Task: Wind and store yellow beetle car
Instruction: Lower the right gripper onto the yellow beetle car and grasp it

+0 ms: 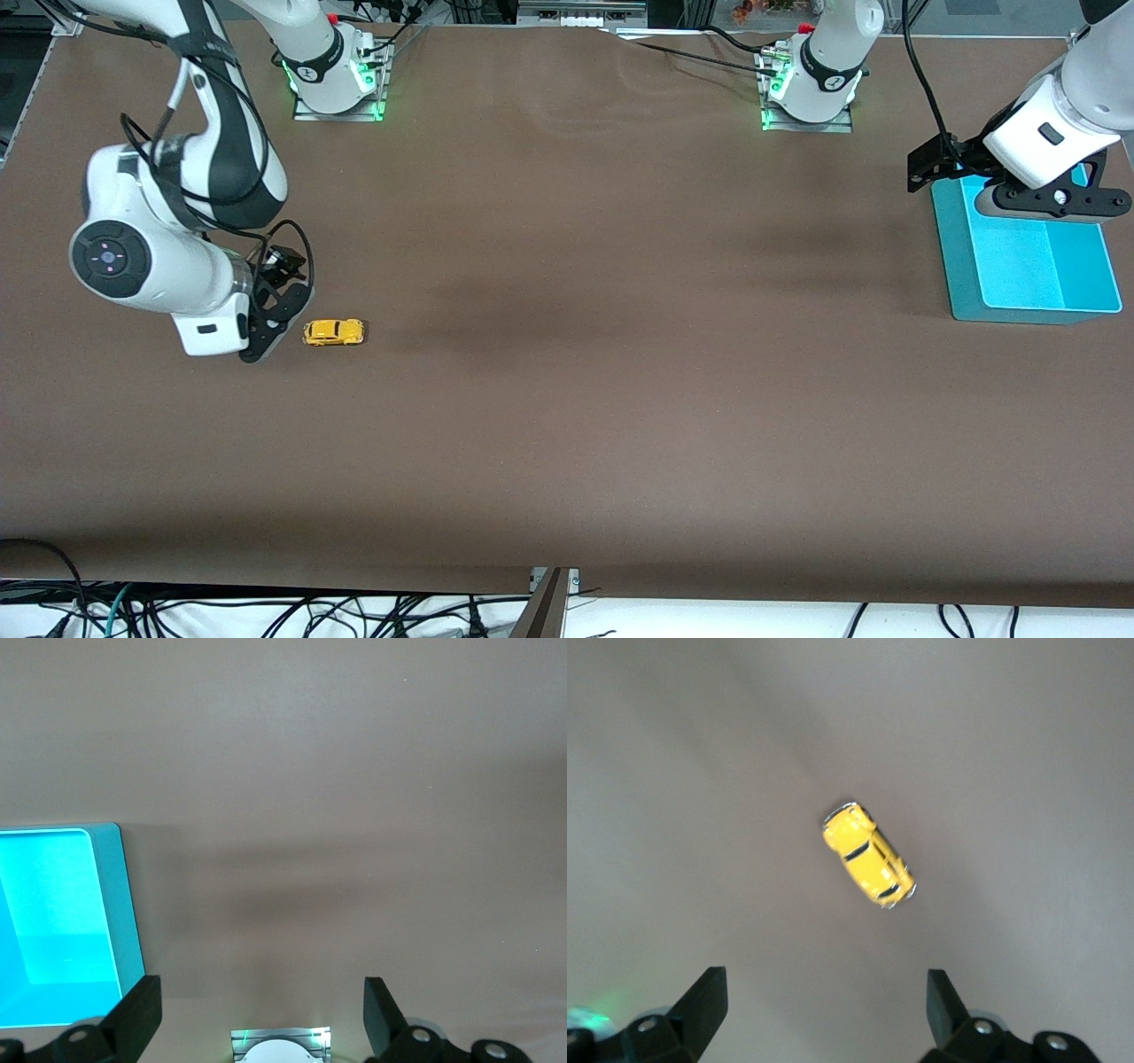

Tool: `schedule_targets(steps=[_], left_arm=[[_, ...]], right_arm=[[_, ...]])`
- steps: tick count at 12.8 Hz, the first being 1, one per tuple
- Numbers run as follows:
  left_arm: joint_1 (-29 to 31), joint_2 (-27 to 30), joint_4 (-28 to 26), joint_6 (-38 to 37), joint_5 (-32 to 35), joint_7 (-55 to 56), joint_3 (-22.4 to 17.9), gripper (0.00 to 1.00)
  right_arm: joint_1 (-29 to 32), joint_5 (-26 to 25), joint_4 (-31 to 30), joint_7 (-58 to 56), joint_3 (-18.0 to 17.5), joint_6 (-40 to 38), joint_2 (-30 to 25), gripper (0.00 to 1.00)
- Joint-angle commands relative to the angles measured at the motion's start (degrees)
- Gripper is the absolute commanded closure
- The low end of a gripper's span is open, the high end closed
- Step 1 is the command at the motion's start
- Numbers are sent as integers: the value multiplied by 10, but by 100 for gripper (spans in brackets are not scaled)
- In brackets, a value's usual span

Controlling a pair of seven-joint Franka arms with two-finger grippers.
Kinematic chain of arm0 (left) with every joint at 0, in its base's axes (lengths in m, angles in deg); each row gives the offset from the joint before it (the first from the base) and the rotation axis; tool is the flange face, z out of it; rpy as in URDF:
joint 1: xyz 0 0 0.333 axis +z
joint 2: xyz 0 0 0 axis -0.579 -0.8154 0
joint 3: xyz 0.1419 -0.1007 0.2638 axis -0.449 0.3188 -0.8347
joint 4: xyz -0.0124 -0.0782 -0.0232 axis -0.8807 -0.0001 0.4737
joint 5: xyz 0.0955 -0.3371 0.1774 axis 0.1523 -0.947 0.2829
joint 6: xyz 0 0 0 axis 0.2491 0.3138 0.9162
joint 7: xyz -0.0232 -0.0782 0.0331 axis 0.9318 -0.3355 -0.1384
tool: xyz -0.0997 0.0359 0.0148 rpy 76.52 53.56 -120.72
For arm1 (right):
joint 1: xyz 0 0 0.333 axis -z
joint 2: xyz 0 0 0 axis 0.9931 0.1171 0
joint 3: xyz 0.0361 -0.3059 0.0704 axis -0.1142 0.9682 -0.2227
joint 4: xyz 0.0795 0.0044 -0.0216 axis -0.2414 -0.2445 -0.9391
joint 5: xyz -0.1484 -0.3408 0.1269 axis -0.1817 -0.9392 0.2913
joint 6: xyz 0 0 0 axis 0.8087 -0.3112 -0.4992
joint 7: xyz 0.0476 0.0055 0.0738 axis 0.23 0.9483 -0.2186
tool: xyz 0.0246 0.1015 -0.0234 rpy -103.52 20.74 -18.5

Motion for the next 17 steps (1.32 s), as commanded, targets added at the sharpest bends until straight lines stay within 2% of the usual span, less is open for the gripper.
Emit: schedule_targets(steps=[1, 8, 10, 17], left_arm=[[5, 4, 6, -11, 2, -1, 3, 0], [5, 5, 6, -11, 2, -2, 2, 0], [12, 5, 6, -11, 2, -4, 3, 0], [14, 5, 6, -15, -3, -3, 3, 0]], right_arm=[[4, -5, -126, -126, 9, 131, -38, 1], [4, -5, -274, -267, 14, 386, -29, 1], [4, -5, -274, -313, 14, 420, -12, 1], [4, -4, -271, -354, 11, 494, 30, 1]])
